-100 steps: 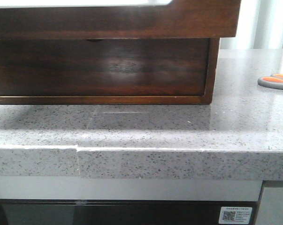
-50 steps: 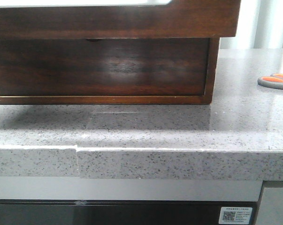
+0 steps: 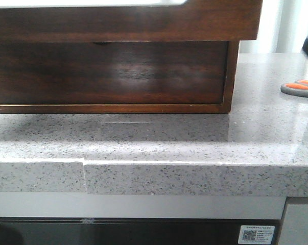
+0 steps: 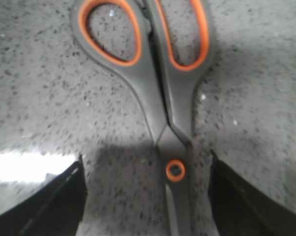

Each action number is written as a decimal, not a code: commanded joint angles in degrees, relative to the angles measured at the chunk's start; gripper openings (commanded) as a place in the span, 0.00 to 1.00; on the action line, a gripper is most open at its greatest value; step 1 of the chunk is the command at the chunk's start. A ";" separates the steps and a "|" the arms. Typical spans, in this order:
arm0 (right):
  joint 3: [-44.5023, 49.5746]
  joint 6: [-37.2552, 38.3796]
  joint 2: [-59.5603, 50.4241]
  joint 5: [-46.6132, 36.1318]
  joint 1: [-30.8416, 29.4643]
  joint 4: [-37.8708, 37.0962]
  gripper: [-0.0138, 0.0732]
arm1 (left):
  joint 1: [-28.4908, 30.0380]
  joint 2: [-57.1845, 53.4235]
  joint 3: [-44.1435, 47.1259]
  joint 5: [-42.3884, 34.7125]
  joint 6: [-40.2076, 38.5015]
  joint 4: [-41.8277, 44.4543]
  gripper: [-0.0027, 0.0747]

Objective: Put scissors in drawer with both arms
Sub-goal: 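Grasp the grey-and-orange scissors at the pivot with the right gripper, then carry the scissors over the open drawer and release them inside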

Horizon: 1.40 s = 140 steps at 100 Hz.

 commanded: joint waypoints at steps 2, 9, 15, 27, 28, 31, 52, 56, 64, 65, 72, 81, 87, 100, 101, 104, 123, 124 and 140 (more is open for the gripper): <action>-1.98 -0.33 -0.12 -3.31 -1.24 -1.03 0.71 | -0.49 0.46 -1.95 -2.60 0.16 -2.37 0.01; -1.98 -0.33 0.99 -3.45 -2.31 -0.33 0.71 | -0.49 0.46 -1.95 -2.60 0.16 -2.52 0.01; -1.98 -0.33 1.60 -3.72 -3.48 1.31 0.71 | -0.49 0.46 -1.95 -2.60 0.16 -2.75 0.01; -1.98 -0.66 2.81 -4.80 -5.03 3.74 0.62 | -0.49 0.46 -1.95 -2.60 0.16 -2.91 0.01; -1.98 -0.79 2.82 -4.89 -5.03 3.85 0.60 | -0.49 0.46 -1.95 -2.60 0.16 -2.91 0.01; -1.98 -1.08 3.08 -4.89 -5.06 3.99 0.56 | -0.49 0.46 -1.95 -2.60 0.16 -2.91 0.01; -1.98 -2.34 3.83 -3.33 -5.06 7.09 0.07 | -0.49 0.46 -1.95 -2.60 0.16 -2.91 0.01; -1.98 -2.34 3.57 -3.33 -5.06 7.25 0.07 | -0.49 0.46 -1.95 -2.60 0.16 -2.91 0.01; -1.98 -2.34 1.91 -3.93 -5.06 7.37 0.07 | -0.49 0.46 -1.95 -2.60 0.16 -2.91 0.01; -1.98 -2.34 1.42 -4.03 -5.06 7.47 0.07 | -0.49 0.46 -1.95 -2.60 0.16 -2.91 0.01; -1.98 -2.48 -1.99 -5.56 -4.79 7.72 0.07 | -0.49 0.46 -1.95 -2.46 0.16 -2.91 0.01; -2.40 -2.68 -8.21 -8.40 -3.67 7.72 0.07 | -0.49 0.46 -1.95 -2.46 0.16 -2.91 0.01; -3.80 -2.82 -12.16 -9.61 -2.32 7.72 0.07 | -0.49 0.46 -1.95 -2.46 0.16 -2.91 0.01; -9.80 -6.49 -19.52 -11.32 2.60 7.72 0.07 | -0.49 0.46 -1.95 -2.46 0.16 -2.91 0.01; -10.22 -6.80 -19.78 -11.46 3.31 7.72 0.07 | -0.49 0.46 -1.95 -2.46 0.16 -2.91 0.01; -11.94 -7.93 -20.90 -11.45 4.80 7.72 0.07 | -0.49 0.46 -1.95 -2.46 0.16 -2.91 0.01; -24.64 -15.03 -22.20 -11.87 17.07 7.27 0.07 | -0.49 0.46 -1.95 -2.46 0.16 -2.91 0.01; -25.35 -15.44 -22.19 -11.89 18.15 7.27 0.07 | -0.49 0.46 -1.95 -2.46 0.16 -2.91 0.01; -31.29 -26.55 -19.26 -12.56 29.50 6.90 0.07 | -0.49 0.46 -1.95 -2.46 0.16 -2.91 0.01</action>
